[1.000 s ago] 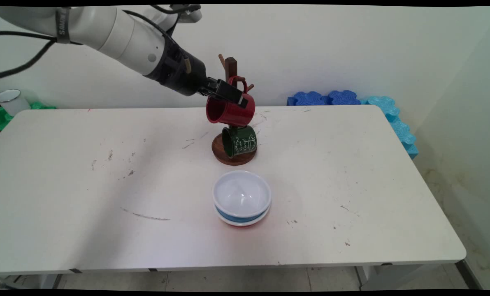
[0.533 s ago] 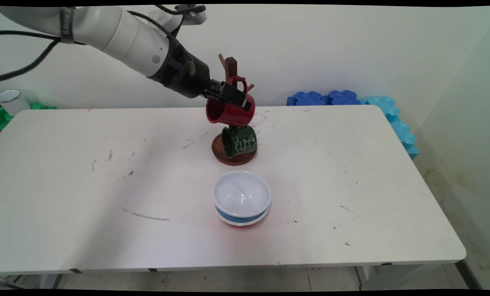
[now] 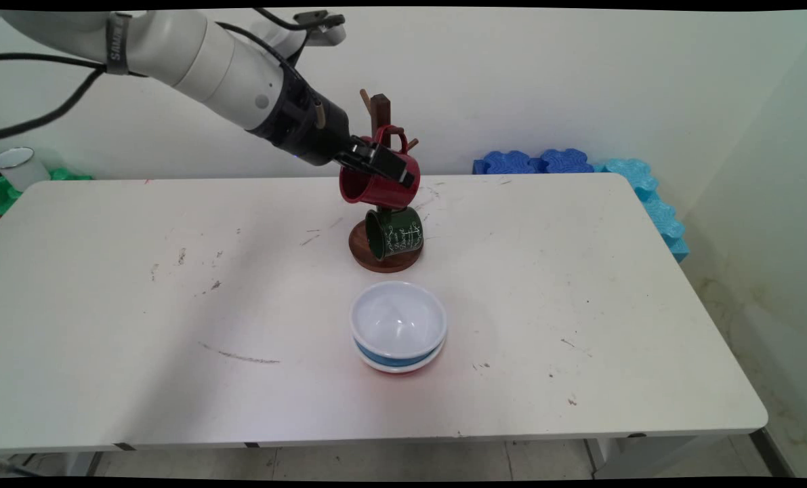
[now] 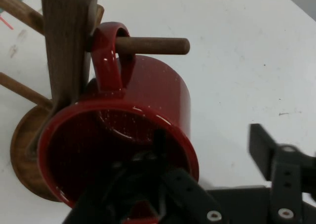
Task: Pick up the red mug from the rack, then place the picked object on the table
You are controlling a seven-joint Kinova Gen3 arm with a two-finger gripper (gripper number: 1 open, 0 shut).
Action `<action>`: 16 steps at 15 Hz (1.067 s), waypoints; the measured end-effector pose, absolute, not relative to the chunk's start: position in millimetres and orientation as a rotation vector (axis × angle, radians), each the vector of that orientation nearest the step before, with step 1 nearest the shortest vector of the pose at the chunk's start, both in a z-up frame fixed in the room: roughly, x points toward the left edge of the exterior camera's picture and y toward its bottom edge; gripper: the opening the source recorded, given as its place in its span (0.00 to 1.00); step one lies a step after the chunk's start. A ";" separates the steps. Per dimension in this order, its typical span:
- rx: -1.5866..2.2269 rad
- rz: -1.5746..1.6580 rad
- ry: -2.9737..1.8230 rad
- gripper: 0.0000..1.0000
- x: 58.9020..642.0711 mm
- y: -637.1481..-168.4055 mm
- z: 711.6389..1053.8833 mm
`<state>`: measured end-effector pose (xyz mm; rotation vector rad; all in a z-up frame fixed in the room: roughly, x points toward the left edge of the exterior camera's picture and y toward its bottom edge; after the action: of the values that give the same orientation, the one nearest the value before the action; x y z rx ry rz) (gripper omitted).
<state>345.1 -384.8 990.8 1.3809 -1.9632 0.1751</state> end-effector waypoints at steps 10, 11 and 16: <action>1.351 0.239 -1.994 0.00 350.7 -389.8 987.0; 1.349 0.244 -1.996 0.00 351.1 -390.2 986.9; 1.335 0.266 -2.003 0.00 352.8 -391.3 987.7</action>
<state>352.8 -391.3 987.7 1.3345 -2.0030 0.2656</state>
